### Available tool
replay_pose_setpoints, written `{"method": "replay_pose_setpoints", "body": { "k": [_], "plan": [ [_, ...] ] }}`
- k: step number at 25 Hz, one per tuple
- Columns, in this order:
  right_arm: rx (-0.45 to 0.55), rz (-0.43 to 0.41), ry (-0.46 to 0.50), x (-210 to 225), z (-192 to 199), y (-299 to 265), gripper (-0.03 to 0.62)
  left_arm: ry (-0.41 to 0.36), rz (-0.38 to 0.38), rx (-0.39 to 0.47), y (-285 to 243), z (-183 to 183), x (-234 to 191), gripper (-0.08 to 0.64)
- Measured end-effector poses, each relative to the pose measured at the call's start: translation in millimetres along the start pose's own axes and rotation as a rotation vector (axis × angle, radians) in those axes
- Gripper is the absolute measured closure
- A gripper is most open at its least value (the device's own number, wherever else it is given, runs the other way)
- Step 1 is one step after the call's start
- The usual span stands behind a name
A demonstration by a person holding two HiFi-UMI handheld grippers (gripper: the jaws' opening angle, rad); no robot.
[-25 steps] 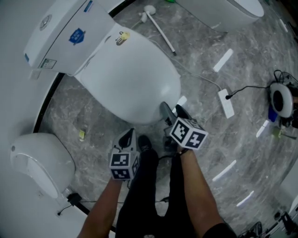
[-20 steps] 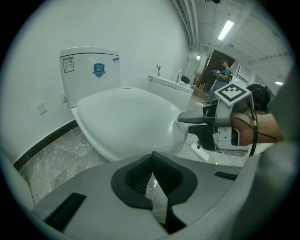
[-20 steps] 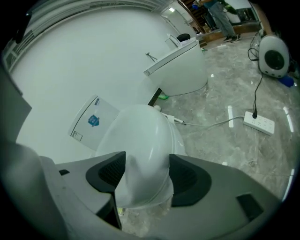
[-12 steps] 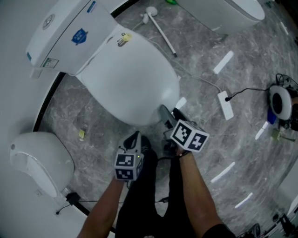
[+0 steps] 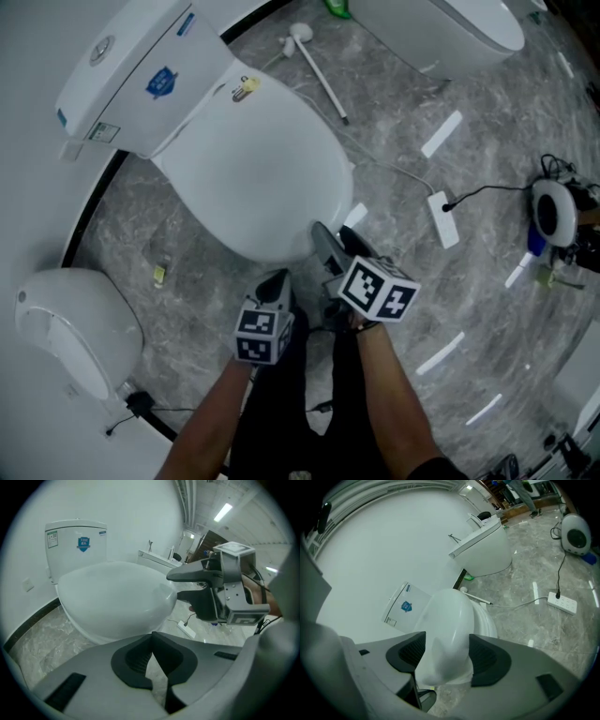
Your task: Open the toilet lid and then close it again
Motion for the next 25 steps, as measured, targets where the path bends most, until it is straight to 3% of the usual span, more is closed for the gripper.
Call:
{"method": "replay_pose_setpoints", "body": {
  "k": [9, 14, 19, 25],
  "plan": [
    [-0.019, -0.067, 0.015, -33.6, -14.7, 21.0, 0.301, 0.042, -0.012, 0.032, 6.9, -24.7, 10.0, 0.554],
    [-0.023, -0.102, 0.061, -55.4, -25.6, 33.9, 0.301, 0.09, -0.02, 0.108, 23.9, -45.1, 11.7, 0.554],
    [-0.032, -0.14, 0.154, -82.0, -37.2, 43.8, 0.322, 0.14, 0.011, 0.167, 46.5, -69.2, 9.1, 0.555],
    [-0.023, -0.166, 0.265, -110.3, -54.2, 53.2, 0.356, 0.164, -0.011, 0.25, 69.5, -97.3, 3.9, 0.555]
  ]
}}
Point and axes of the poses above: the fingertips, and each gripper's own axes: y backward along the fingers, x to its right, z out of its underside, the point moved 2 cm from there along y, backward along the fingers, and after that the axes turned 3 degrees about x, right-handed, at the moved point
